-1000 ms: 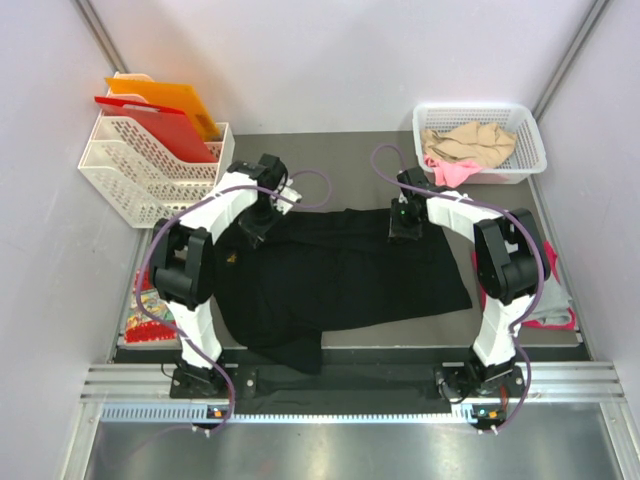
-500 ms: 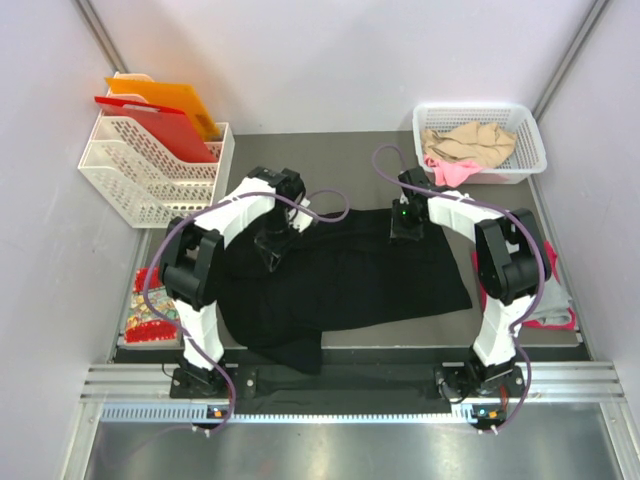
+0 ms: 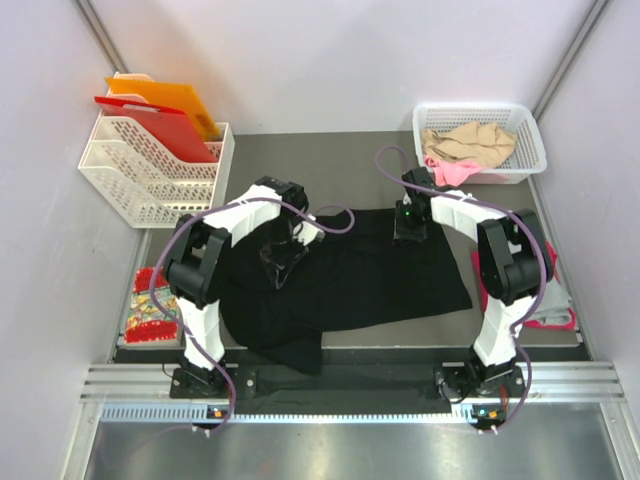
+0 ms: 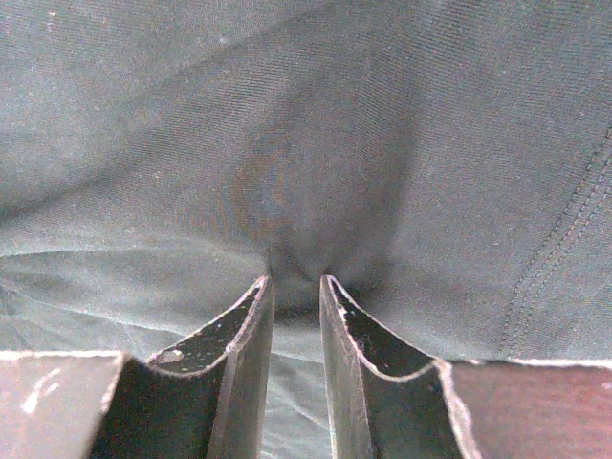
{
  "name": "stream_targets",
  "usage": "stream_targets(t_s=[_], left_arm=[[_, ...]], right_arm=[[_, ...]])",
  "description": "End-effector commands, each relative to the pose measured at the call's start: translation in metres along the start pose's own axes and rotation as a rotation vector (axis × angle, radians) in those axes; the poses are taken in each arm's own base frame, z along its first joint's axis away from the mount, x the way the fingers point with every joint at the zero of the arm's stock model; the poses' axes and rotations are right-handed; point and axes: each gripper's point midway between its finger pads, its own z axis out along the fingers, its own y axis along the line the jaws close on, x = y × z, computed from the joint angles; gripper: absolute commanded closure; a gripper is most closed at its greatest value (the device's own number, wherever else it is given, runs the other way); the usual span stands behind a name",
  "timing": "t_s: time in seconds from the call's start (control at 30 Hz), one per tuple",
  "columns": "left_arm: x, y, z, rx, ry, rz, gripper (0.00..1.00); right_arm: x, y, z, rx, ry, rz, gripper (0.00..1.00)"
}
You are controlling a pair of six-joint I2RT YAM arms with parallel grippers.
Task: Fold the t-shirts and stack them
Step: Fold the flattened tshirt in 1/3 of the way
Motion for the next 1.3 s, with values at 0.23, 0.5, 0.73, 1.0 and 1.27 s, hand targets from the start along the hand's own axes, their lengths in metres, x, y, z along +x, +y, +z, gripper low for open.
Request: stream_targets(t_s=[0.23,0.5,0.73,1.0,1.27], left_arm=[[-0.011,0.018,-0.031,-0.065,-0.061,-0.071,0.49],[-0.034,0.113,-0.057,-0.189,-0.256,-0.331,0.50],[-0.015,0.161,-0.019,-0.256,-0.250,-0.457,0.51],[-0.033,0.204,-0.004,-0.313,-0.254,-0.513,0.55],[-0.029,0.244,0.003,-0.375,-0.219,-0.530,0.57]], right_arm=[[-0.003,-0.002,-0.014,-0.011,-0.016,-0.015,0.72],[-0.001,-0.001,-0.017,-0.016,-0.027,-0.019,0.71],[-0.001,-0.001,-0.018,-0.023,-0.026,-0.018,0.71],[0.000,-0.002,-0.019,-0.017,-0.024,-0.020,0.71],[0.002,-0.021,-0.023,0.051,-0.024,-0.018,0.70]])
